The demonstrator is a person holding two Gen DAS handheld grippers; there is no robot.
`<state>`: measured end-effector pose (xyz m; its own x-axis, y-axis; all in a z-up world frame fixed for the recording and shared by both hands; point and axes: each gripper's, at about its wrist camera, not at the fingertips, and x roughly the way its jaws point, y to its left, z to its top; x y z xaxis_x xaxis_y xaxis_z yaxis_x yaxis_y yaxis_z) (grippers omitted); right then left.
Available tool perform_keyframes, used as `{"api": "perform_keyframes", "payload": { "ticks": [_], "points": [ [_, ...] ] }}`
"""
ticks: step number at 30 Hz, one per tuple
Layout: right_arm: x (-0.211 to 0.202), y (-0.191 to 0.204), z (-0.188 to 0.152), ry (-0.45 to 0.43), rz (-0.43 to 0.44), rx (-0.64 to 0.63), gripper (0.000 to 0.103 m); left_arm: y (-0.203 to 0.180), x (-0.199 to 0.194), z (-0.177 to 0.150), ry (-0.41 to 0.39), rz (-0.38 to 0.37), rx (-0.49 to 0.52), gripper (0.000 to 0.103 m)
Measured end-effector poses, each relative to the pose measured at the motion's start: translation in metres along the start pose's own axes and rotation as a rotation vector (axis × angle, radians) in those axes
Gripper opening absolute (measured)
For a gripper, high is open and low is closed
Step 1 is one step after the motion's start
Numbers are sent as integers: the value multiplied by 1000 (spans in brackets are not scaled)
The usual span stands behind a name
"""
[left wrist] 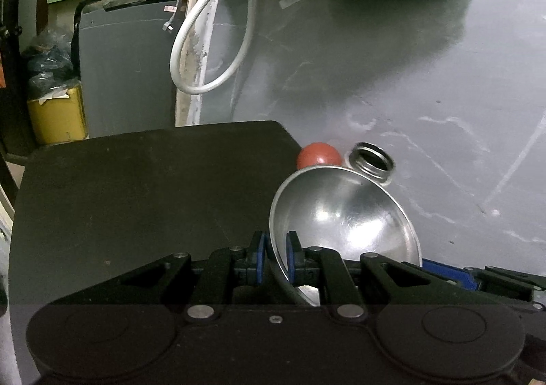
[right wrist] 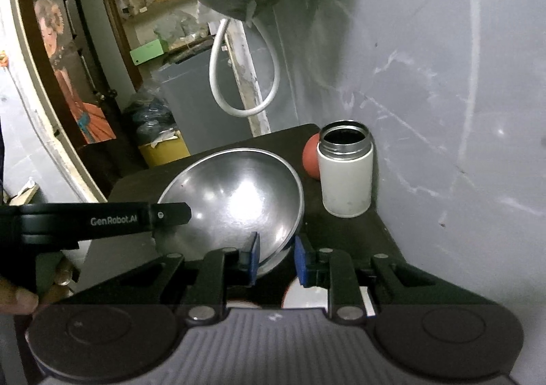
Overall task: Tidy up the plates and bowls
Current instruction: 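Grasp the steel mixing bowl rim with the right tool while the left tool grasps it too, then carry the steel mixing bowl with both tools and lower it beside the plate stack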
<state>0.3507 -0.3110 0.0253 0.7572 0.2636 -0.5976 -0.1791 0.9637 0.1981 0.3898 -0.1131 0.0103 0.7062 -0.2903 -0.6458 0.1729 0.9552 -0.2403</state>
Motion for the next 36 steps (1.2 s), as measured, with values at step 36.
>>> {"api": "perform_keyframes", "payload": {
  "ticks": [36],
  "points": [
    [-124,-33,-123,194,-2,11,25,-69,-72,-130,209,-86,175,14]
  ]
}}
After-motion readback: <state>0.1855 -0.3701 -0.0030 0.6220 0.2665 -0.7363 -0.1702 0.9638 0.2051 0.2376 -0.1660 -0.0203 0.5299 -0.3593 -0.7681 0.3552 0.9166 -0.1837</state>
